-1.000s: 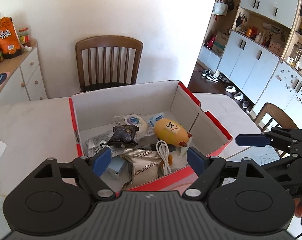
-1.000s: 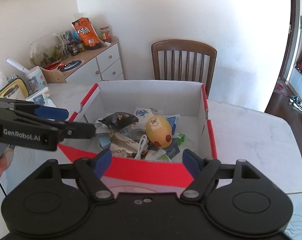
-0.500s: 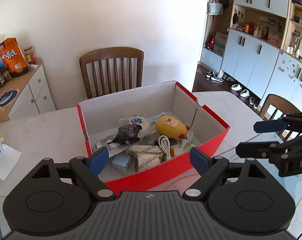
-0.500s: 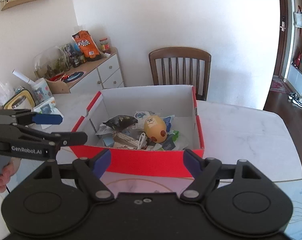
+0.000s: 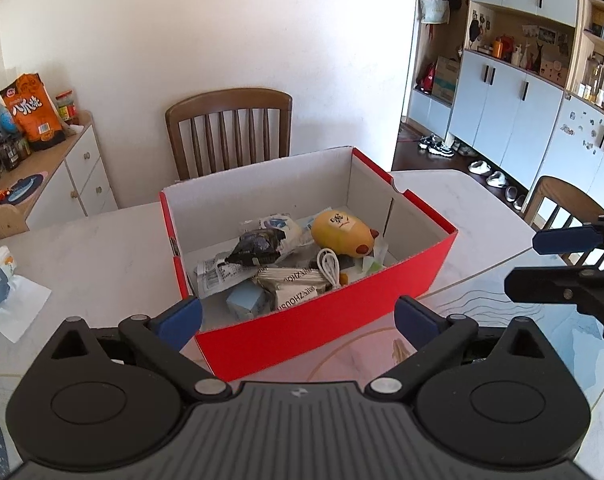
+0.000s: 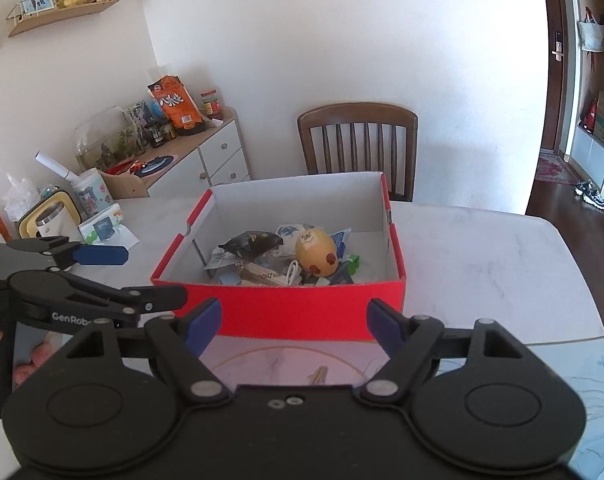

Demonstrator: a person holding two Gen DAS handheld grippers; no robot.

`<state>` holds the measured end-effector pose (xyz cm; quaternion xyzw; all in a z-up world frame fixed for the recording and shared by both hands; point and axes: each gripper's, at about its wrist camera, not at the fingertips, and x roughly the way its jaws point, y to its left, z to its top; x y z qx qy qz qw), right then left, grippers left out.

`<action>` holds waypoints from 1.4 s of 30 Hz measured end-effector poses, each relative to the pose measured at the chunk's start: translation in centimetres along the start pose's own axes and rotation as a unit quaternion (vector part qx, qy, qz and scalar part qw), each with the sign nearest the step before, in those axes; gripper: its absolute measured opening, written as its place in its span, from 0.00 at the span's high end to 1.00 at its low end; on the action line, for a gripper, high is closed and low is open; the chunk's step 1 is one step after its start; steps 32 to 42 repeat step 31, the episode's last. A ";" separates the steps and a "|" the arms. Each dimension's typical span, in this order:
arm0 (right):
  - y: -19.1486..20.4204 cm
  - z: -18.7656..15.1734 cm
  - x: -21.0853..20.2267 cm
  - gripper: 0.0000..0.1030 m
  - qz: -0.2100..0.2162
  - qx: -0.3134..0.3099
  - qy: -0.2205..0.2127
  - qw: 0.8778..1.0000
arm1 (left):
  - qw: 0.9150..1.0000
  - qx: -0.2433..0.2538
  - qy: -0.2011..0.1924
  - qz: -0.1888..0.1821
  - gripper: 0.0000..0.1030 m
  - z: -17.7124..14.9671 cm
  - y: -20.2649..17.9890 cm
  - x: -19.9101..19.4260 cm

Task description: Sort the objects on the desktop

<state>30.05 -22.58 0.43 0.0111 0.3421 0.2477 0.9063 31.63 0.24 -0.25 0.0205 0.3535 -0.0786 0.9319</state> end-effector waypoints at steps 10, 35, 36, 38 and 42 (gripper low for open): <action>0.4 -1.4 -1.1 0.23 -0.005 -0.004 -0.001 1.000 | 1.000 -0.008 -0.004 -0.013 0.00 -1.2 -0.5 -0.9; -0.2 -3.8 -0.9 0.22 -0.011 0.018 0.019 1.000 | 1.000 -0.010 0.012 -0.016 0.00 -2.6 -0.4 -0.5; -0.2 -3.8 -0.9 0.22 -0.011 0.018 0.019 1.000 | 1.000 -0.010 0.012 -0.016 0.00 -2.6 -0.4 -0.5; -0.2 -3.8 -0.9 0.22 -0.011 0.018 0.019 1.000 | 1.000 -0.010 0.012 -0.016 0.00 -2.6 -0.4 -0.5; -0.2 -3.8 -0.9 0.22 -0.011 0.018 0.019 1.000 | 1.000 -0.010 0.012 -0.016 0.00 -2.6 -0.4 -0.5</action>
